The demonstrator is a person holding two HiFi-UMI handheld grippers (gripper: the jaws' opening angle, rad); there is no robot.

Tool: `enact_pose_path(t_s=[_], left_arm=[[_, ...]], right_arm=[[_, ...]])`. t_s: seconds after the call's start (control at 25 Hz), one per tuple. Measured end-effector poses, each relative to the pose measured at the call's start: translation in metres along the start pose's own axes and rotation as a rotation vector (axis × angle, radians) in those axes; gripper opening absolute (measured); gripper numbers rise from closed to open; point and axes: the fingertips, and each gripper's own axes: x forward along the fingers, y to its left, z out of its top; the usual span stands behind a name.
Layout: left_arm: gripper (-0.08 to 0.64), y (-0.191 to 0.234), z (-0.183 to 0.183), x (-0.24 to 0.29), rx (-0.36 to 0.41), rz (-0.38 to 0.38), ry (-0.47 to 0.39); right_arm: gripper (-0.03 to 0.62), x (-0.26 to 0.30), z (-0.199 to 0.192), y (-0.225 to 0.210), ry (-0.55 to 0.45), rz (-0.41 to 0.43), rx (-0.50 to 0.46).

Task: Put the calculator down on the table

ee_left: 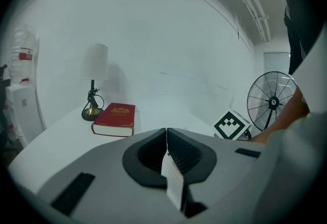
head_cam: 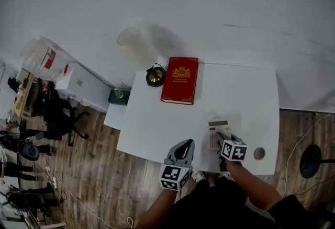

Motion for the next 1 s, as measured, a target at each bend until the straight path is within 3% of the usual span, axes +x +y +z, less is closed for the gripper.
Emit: enact_pose_path(t_s=[0.08,0.28,0.4,0.68,1.0], left_arm=[[0.021,-0.001,-0.002,-0.001,-0.005,-0.001,-0.001],[0.021,-0.003,-0.008,-0.001,-0.039,0.011,0.007],[0.021,-0.004,-0.012,-0.001,-0.052,0.013,0.013],[0.021,-0.003,-0.014,-0.003,-0.059,0.017,0.013],[0.021,-0.009,-0.004,0.000,-0.046,-0.005,-0.004]], right_arm=[[0.255,-0.002,-0.003,-0.009,0.010,-0.036,-0.017],[0.288,-0.003,-0.002,-0.015,0.006,-0.074,-0.075],[0.348,-0.002,-0.008,-0.022,0.044,-0.113,-0.121],[0.341,-0.007,-0.007,-0.021,0.026,-0.106,-0.152],[0.271,-0.048,0.042,0.026,-0.106,-0.056,-0.350]])
